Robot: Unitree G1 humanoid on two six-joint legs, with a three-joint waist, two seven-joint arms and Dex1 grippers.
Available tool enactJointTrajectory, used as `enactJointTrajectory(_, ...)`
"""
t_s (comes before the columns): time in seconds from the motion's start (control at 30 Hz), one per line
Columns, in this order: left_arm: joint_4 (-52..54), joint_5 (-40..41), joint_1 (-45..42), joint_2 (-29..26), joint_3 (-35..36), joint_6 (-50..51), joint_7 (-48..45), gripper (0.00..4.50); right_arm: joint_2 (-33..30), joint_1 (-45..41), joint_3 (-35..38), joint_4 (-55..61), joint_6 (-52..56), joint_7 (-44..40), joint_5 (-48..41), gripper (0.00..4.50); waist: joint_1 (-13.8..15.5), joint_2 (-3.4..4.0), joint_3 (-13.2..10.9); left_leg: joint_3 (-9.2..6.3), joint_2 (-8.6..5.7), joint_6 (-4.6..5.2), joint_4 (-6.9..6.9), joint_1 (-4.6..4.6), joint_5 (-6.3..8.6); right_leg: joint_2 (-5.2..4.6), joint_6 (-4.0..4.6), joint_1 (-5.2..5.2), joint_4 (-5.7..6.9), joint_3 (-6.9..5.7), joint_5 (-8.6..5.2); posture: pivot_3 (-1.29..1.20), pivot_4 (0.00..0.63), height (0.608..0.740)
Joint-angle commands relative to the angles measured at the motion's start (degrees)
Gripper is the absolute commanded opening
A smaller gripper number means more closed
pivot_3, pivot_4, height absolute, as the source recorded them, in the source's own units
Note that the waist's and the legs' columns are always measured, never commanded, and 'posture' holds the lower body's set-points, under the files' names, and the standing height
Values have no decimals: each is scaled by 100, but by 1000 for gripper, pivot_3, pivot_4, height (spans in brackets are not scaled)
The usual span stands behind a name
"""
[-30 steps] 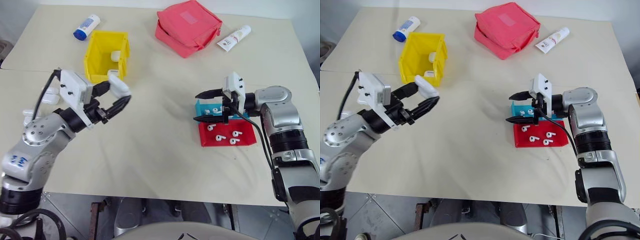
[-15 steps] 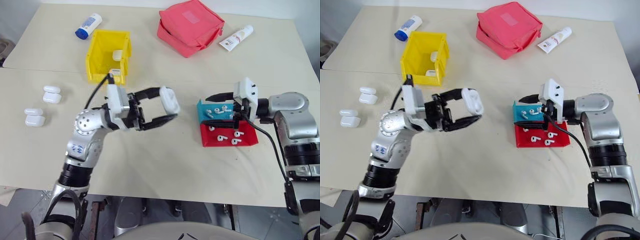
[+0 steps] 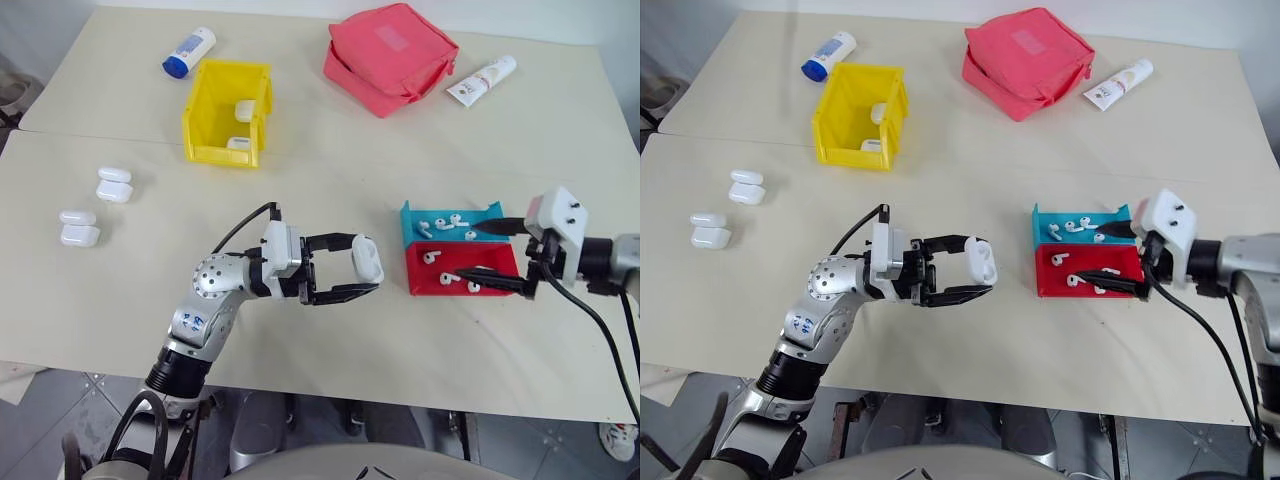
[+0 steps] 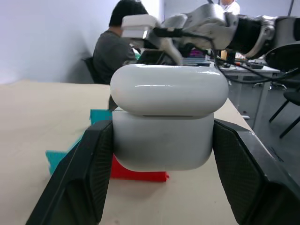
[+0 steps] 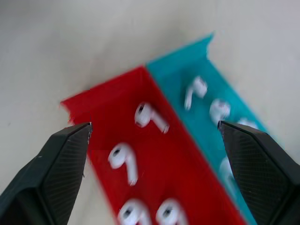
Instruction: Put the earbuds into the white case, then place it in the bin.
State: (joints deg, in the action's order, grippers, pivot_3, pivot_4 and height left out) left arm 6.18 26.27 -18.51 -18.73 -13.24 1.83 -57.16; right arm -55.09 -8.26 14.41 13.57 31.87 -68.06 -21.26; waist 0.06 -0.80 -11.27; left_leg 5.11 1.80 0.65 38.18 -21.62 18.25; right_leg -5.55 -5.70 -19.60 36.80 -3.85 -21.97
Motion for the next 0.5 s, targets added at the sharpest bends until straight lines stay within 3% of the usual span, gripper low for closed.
enactJointTrajectory(0.03,70,-4,42,35,85,-86,-60,2815,-170,585,843,664,308,126,-288,4500,12,0,0,0,-1,1,-1,0,0,-1,0,0,-2,0,0,0,150,740)
enactJointTrajectory(0.27,-59,-68,44,153,100,-68,-31,2815,108,1844,1928,1076,314,254,-507,4500,22,1,1,-8,-2,2,-2,7,-1,2,-3,17,-14,-8,1,0,150,740)
enactJointTrajectory(0.47,-169,-105,18,218,116,-102,-79,2815,120,2176,1991,1435,469,518,-628,4500,-13,3,2,-4,-2,3,-4,12,-2,2,-4,15,-11,-2,2,0,150,740)
enactJointTrajectory(0.5,-181,-110,19,232,109,-112,-89,2811,82,2143,1881,1547,533,577,-654,4316,-12,3,2,-4,-2,3,-4,13,-3,3,-4,15,-8,-2,2,0,150,740)
